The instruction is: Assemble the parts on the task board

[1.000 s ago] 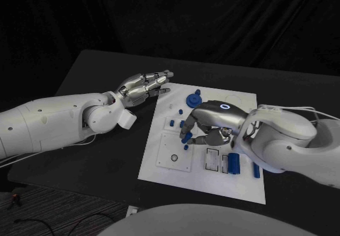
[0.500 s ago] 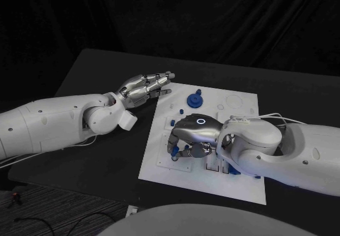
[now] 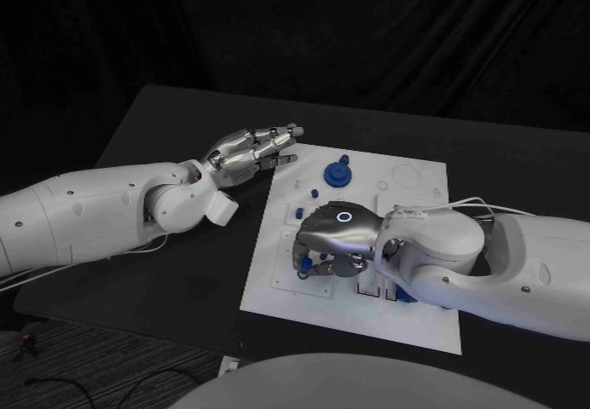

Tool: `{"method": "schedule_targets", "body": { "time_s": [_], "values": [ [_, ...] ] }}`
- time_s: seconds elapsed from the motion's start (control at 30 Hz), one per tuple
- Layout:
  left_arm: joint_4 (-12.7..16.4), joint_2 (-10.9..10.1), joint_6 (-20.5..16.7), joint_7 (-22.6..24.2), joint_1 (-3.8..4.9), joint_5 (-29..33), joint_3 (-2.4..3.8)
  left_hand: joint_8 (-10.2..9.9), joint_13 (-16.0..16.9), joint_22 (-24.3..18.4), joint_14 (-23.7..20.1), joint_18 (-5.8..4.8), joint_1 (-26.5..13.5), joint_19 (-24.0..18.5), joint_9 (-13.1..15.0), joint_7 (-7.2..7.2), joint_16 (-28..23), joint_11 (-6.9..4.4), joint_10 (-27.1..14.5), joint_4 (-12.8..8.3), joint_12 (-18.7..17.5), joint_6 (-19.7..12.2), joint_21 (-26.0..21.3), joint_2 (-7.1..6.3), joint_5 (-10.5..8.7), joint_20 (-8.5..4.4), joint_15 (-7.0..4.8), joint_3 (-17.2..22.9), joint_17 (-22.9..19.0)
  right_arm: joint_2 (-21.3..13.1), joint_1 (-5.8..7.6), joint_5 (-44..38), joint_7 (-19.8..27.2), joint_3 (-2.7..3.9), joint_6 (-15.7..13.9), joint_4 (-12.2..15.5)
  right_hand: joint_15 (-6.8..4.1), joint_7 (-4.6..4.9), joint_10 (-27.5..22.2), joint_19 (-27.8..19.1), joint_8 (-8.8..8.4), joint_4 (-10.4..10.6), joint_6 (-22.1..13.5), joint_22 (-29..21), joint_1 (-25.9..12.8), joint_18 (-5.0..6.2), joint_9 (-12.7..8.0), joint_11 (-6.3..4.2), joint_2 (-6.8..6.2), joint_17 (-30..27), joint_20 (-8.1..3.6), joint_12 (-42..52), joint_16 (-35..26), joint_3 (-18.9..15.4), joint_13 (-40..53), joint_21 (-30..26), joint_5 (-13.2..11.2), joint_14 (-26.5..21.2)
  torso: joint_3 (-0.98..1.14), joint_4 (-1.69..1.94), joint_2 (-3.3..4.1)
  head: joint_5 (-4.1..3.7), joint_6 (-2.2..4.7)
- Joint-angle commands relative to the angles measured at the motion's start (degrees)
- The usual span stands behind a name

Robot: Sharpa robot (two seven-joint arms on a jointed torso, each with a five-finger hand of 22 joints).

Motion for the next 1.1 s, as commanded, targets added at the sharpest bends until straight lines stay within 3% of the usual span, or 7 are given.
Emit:
{"method": "schedule_targets", "body": {
  "time_s": [0.03,0.27,0.83,0.97,1.07,1.1],
  "values": [
    [0.02,0.11,0.85,0.62,-0.08,0.21,0.05,0.2,0.08,0.08,-0.12,0.01,-0.37,-0.14,0.03,0.13,0.08,0.2,-0.03,0.17,0.19,-0.22,-0.05,0.0,-0.17,0.0,0.31,-0.14,0.01,0.28,-0.33,-2.68,0.27,0.01,0.96,-0.13,-0.06,0.05,1.71,-0.06,-0.39,-0.09,-0.41,7.25,-0.01,0.11,-0.01,-1.24,-0.26,0.0,0.01,0.13,0.35,0.25,0.07,0.22,-0.11,0.44,0.0,-0.07,0.0,0.04,-0.01],
    [0.05,0.23,1.03,0.44,-0.08,0.21,0.05,0.23,0.08,0.1,-0.1,0.02,-0.31,-0.12,0.04,0.15,0.11,0.23,-0.03,0.1,0.19,-0.15,-0.03,-0.01,-0.04,0.02,0.32,-0.12,0.02,0.71,-1.38,-3.77,0.75,0.01,0.01,-0.53,-0.07,0.03,2.12,-0.06,-0.41,-0.14,-0.18,7.28,-0.03,0.09,0.01,-1.32,-0.25,0.07,0.03,0.25,0.4,0.37,0.18,0.33,-0.17,0.41,-0.04,0.09,0.02,0.08,-0.01],
    [-0.47,0.43,1.3,0.02,-0.08,0.21,0.05,0.32,0.07,0.1,-0.13,0.05,0.01,-0.09,0.06,0.23,0.08,0.32,-0.04,-0.23,0.19,-0.01,-0.02,0.12,0.42,0.04,0.28,0.11,0.01,0.99,-3.25,-5.28,1.27,0.01,-1.75,-1.2,-0.2,-0.09,2.69,-0.19,-0.47,-0.24,0.19,7.23,-0.17,0.16,0.05,-1.49,-0.48,0.0,-0.02,0.4,0.36,0.42,0.32,0.1,-0.27,0.29,0.03,0.01,-0.01,0.27,-0.01],
    [-0.61,0.48,1.42,-0.02,-0.09,0.21,0.05,0.33,0.07,0.1,-0.13,0.05,0.03,-0.09,0.07,0.24,0.09,0.33,-0.05,-0.26,0.18,0.02,-0.02,0.15,0.43,0.04,0.28,0.14,0.01,0.86,-3.41,-6.25,0.9,0.01,-1.57,-1.28,0.28,0.26,0.65,-0.64,-2.45,0.52,-2.61,7.01,-1.57,0.22,-0.66,-0.89,-1.49,0.47,0.26,-0.49,0.64,0.15,0.14,-0.83,-0.8,0.1,0.04,0.0,0.01,0.37,-0.01],
    [-0.69,0.51,1.51,-0.07,-0.09,0.21,0.05,0.33,0.07,0.12,-0.13,0.06,0.05,-0.07,0.06,0.25,0.09,0.34,-0.05,-0.28,0.18,0.0,-0.01,0.17,0.44,0.05,0.29,0.16,0.01,0.74,-3.47,-6.52,0.76,0.01,-1.61,-1.34,0.6,0.04,-2.81,-1.57,-3.34,1.4,-5.59,6.58,-2.78,0.53,-1.36,-0.17,-2.29,2.86,0.55,-0.68,2.08,0.02,-0.03,-2.9,-1.27,0.14,0.04,0.0,0.03,0.32,-0.01],
    [-0.72,0.52,1.53,-0.08,-0.09,0.21,0.05,0.33,0.07,0.12,-0.13,0.06,0.05,-0.07,0.06,0.25,0.09,0.34,-0.05,-0.28,0.18,0.0,-0.01,0.17,0.44,0.05,0.29,0.16,0.01,0.68,-3.49,-6.59,0.75,0.01,-1.68,-1.36,0.6,-0.5,-4.94,-1.76,-3.39,1.8,-7.68,6.53,-3.42,0.6,-1.84,0.33,-2.8,3.01,0.63,-0.67,2.18,-0.23,-0.07,-3.17,-1.91,-0.06,0.04,0.01,0.03,0.32,-0.01]
  ]
}}
